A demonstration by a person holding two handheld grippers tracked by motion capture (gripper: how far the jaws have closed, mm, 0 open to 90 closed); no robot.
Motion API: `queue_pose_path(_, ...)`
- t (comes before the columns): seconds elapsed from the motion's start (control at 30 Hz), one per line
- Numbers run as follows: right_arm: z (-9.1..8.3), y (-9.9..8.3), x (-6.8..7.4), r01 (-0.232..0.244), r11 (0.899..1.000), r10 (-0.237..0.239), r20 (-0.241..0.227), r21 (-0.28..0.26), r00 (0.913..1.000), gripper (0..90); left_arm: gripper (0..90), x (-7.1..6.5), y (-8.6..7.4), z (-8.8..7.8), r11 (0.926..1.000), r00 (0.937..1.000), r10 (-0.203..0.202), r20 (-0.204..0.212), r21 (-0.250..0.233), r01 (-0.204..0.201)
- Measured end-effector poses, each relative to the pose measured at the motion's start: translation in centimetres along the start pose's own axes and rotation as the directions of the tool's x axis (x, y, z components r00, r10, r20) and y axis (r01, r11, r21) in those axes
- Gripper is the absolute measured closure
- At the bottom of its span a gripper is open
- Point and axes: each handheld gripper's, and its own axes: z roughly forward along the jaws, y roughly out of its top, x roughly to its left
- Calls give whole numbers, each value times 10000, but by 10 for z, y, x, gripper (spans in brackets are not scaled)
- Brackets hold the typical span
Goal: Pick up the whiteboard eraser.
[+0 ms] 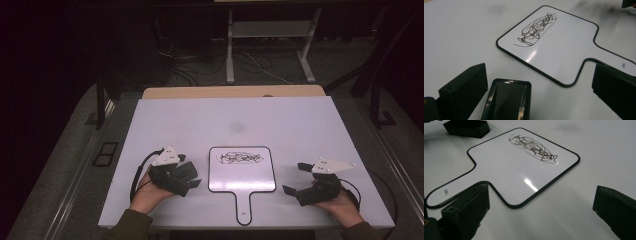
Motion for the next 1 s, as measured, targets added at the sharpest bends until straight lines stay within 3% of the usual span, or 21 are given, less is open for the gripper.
queue_pose_path(0.33,-2,0,-2,-85,9999,86,28,-110,10000,0,0,12,4,4,9999,9999,78,-135,126,-77)
queue_pose_path(0.5,-1,0,-1,-89,9999,89,-32,-96,10000,0,6,17,-1,2,9992,9989,94,-454,397,-76)
queue_pose_path(0.77,-2,0,-2,-41,9999,41,-22,-127,10000,0,55,24,-8,-2,9982,9981,-59,-611,593,95)
queue_pose_path(1.0,-1,0,-2,-86,9999,85,-30,-83,10000,0,116,25,-13,0,9928,9981,171,-588,1193,-100)
